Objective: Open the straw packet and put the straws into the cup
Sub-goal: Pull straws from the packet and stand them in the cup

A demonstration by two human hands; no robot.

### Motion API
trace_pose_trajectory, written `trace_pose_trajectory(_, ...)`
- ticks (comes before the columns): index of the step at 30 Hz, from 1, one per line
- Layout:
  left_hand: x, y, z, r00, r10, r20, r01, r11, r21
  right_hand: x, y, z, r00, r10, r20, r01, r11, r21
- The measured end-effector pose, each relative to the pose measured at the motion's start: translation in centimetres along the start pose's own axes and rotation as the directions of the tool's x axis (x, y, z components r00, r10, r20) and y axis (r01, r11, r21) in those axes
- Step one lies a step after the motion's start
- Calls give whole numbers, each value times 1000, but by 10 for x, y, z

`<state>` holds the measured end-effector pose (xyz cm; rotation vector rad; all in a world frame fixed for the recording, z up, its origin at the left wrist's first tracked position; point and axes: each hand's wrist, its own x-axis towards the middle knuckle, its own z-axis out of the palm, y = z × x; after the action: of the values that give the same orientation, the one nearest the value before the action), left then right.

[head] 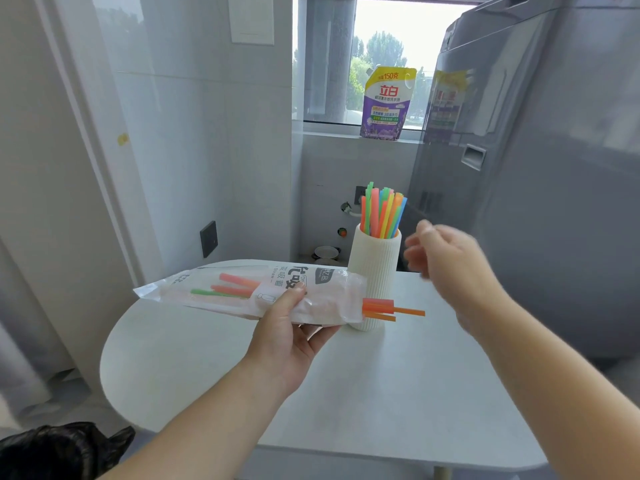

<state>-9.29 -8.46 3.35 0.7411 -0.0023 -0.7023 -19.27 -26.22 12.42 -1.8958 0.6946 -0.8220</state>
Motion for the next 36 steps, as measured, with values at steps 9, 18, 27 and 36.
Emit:
trace_pose_trajectory(9, -2, 0, 4, 996, 82, 25, -84, 992, 95, -42, 39, 2, 941, 96, 325, -88, 995, -41)
trace_pose_trajectory(18, -4, 1, 2, 995, 101, 26, -103, 988, 118, -51, 40, 1, 929, 11, 371, -22, 999, 24)
trace_pose_trajectory(27, -2, 5, -1, 996, 93, -14, -91, 992, 90, -47, 44, -10, 934, 103, 342, -188, 955, 228)
trace_pose_trajectory(36, -3, 4, -1, 996, 87, -12, -86, 992, 91, -37, 49, -20, 943, 64, 327, -139, 968, 211)
